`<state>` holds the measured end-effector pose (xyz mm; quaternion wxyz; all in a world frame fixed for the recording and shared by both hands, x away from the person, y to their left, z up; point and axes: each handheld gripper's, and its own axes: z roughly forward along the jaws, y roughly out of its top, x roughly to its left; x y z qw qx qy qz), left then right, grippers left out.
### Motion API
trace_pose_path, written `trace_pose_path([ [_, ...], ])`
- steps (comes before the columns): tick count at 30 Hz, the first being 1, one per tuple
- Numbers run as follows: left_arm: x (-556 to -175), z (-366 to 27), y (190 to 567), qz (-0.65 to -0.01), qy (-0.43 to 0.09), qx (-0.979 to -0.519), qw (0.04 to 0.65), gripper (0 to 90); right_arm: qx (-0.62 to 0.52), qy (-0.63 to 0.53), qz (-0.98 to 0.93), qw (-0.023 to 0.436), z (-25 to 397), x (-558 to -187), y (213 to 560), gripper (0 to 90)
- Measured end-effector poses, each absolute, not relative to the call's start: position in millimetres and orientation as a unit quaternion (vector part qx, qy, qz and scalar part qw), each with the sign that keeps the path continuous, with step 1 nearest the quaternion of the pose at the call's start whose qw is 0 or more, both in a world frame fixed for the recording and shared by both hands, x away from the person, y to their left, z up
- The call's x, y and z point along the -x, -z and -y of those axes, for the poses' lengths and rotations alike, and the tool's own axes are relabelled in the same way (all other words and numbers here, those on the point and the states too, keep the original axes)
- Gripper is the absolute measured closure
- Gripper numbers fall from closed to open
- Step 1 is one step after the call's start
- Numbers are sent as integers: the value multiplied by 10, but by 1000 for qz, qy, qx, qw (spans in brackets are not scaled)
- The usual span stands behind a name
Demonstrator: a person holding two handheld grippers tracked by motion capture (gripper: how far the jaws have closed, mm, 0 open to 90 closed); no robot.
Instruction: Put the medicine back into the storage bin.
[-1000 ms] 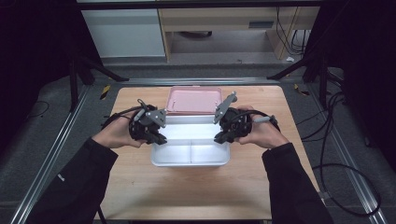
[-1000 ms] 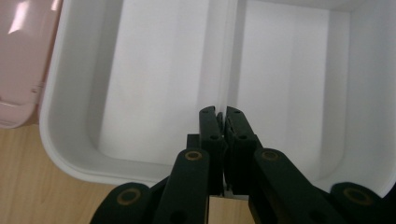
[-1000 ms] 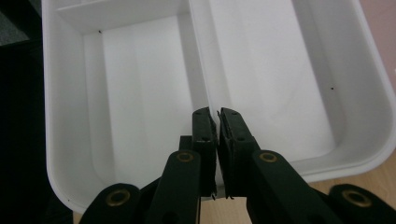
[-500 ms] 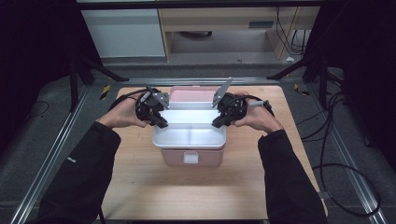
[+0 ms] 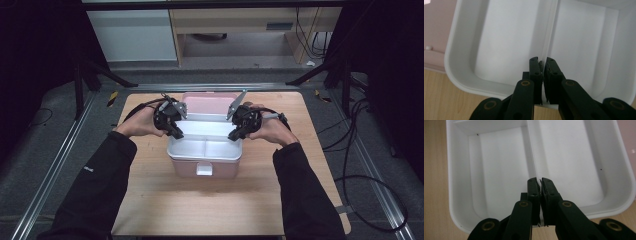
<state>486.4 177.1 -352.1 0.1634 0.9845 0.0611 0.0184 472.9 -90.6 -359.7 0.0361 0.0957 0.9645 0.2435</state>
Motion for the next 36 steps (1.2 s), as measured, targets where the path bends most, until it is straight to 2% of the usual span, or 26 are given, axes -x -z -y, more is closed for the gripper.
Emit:
trace_pose_path([
  [8, -4839, -1739, 3650, -57, -25, -986, 152, 850, -108, -242, -963, 39, 897, -4705, 3761, 856],
  [16, -4784, -1818, 3787, -72, -12, -980, 183, 851, -111, -250, -961, 39, 915, -4695, 3826, 836],
  [24, -4746, -1773, 3763, -77, -26, -983, 167, 837, -120, -253, -959, 48, 918, -4677, 3846, 816],
  [27, -4715, -1804, 3682, -87, -48, -977, 190, 760, -133, -270, -952, 58, 929, -4650, 3797, 757],
  [29, -4687, -1855, 3598, -97, -60, -970, 214, 731, -150, -288, -943, 67, 953, -4622, 3724, 676],
  [36, -4600, -2059, 3405, -148, -102, -947, 265, 615, -212, -316, -918, 112, 1092, -4593, 3567, 517],
])
